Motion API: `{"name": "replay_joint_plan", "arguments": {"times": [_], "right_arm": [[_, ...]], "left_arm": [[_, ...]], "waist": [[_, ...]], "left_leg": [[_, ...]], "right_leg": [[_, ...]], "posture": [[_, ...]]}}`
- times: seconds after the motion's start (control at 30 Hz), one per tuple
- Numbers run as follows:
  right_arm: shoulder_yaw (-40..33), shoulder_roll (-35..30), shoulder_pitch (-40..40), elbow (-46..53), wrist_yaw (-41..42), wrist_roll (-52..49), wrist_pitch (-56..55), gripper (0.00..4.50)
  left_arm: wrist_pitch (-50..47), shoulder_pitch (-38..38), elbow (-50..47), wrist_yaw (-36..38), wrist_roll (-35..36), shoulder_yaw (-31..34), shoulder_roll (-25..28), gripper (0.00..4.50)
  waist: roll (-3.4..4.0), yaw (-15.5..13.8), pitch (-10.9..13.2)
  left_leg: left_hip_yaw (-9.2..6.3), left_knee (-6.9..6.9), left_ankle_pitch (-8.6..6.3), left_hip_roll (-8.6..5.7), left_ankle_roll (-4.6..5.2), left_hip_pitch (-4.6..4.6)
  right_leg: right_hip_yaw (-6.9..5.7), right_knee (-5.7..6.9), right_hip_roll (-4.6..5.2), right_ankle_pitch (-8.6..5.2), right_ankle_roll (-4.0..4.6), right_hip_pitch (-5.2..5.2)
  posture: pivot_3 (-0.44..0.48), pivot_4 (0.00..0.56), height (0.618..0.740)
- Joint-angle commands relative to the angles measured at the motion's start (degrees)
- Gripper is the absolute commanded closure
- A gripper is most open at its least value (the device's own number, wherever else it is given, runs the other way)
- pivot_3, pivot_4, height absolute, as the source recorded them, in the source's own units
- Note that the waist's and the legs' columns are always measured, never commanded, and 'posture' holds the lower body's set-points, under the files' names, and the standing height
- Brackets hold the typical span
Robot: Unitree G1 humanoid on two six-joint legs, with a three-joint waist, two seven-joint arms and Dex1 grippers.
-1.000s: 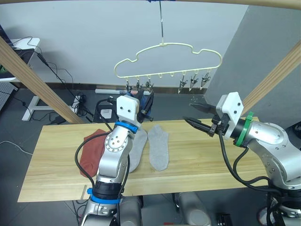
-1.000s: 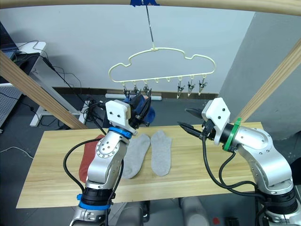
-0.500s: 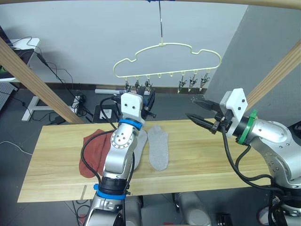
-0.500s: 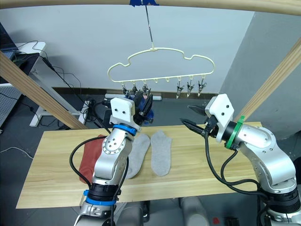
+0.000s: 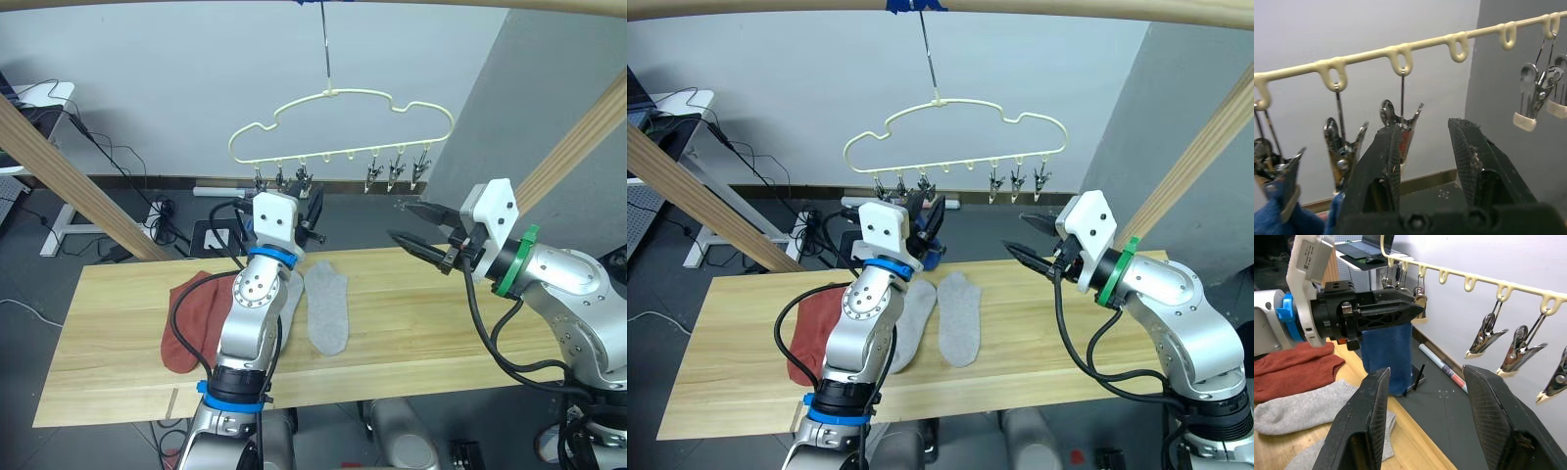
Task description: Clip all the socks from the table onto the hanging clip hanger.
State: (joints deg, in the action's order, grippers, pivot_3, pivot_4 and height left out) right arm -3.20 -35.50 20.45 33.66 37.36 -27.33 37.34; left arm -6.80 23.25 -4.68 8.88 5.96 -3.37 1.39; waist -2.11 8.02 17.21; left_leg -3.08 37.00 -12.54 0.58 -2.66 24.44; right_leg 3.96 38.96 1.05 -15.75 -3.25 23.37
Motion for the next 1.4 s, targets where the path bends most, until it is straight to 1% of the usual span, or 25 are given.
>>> {"name": "replay_joint_plan", "arguments": {"times": [0.03, 0.13, 0.33, 0.5, 0.73, 0.97, 1.2, 1.4], "right_arm": [[-1.2, -0.2, 0.7, 2.3, -0.4, -1.6, -0.1, 2.04], [-1.2, -0.4, 0.7, 2.3, -0.6, -1.9, 0.1, 2.04], [-1.2, -0.4, 0.6, 2.7, -1.0, -1.9, 0.3, 2.04], [-1.1, -0.4, 0.8, 2.2, -1.1, -1.8, 0.0, 2.04], [-0.9, -0.4, 1.4, 2.0, -1.1, -1.9, 0.0, 2.04], [-1.1, -0.6, 1.3, 2.2, -0.9, -2.5, 0.5, 2.04], [-1.2, -0.8, 0.8, 2.4, -0.6, -3.1, 0.5, 2.04], [-1.3, -1.0, 0.5, 2.3, 0.1, -4.6, 0.5, 2.04]], "left_arm": [[1.5, 0.7, -1.4, -0.2, 0.1, 0.5, -0.2, 2.8], [1.6, -0.5, -2.9, -0.1, 0.1, 0.0, -0.5, 2.8], [0.0, -5.6, -7.7, -0.1, 0.1, -1.3, -0.8, 2.8], [-1.0, -7.1, -8.5, -0.6, -0.4, -1.8, -0.8, 2.8], [-1.1, -3.7, -3.3, -0.3, -0.1, -0.1, 0.0, 2.8], [0.2, -1.2, -0.3, -0.7, -0.6, 0.6, 0.2, 2.8], [2.1, 0.7, 1.4, -1.9, -1.0, 1.3, -0.5, 2.8], [2.6, 2.2, 0.4, -2.9, -1.8, 1.4, -0.5, 2.8]], "waist": [[0.0, 0.0, 0.0], [0.0, 0.0, 0.0], [0.0, 0.1, 0.0], [0.0, 0.1, 0.0], [0.0, 0.1, 0.0], [0.0, 0.1, 0.0], [0.0, 0.1, 0.0], [0.0, 0.1, 0.0]], "left_leg": [[0.01, 0.0, 0.0, 0.0, 0.0, 0.0], [0.0, -0.01, 0.0, 0.01, 0.0, 0.0], [0.0, -0.01, 0.0, 0.05, 0.0, 0.0], [0.0, 0.01, 0.0, 0.03, 0.0, 0.0], [-0.01, 0.02, 0.0, 0.0, 0.01, 0.0], [-0.01, 0.01, 0.0, 0.0, 0.0, 0.0], [0.0, 0.01, 0.0, 0.0, 0.0, 0.0], [0.0, 0.01, 0.0, 0.0, 0.0, 0.0]], "right_leg": [[0.0, 0.0, 0.0, 0.0, 0.0, 0.0], [0.0, 0.0, 0.0, 0.0, 0.0, 0.0], [0.01, 0.0, 0.01, 0.0, 0.0, 0.0], [0.02, 0.01, 0.01, 0.0, -0.01, 0.0], [0.0, 0.01, 0.0, 0.0, -0.01, -0.01], [-0.01, 0.0, 0.0, 0.01, -0.01, -0.01], [0.0, 0.0, 0.0, 0.01, -0.01, -0.01], [0.0, 0.0, 0.0, 0.01, -0.01, -0.01]], "posture": [[-0.271, 0.277, 0.74], [-0.271, 0.277, 0.74], [-0.272, 0.278, 0.74], [-0.266, 0.278, 0.74], [-0.266, 0.277, 0.74], [-0.27, 0.275, 0.74], [-0.274, 0.274, 0.74], [-0.272, 0.273, 0.74]]}}
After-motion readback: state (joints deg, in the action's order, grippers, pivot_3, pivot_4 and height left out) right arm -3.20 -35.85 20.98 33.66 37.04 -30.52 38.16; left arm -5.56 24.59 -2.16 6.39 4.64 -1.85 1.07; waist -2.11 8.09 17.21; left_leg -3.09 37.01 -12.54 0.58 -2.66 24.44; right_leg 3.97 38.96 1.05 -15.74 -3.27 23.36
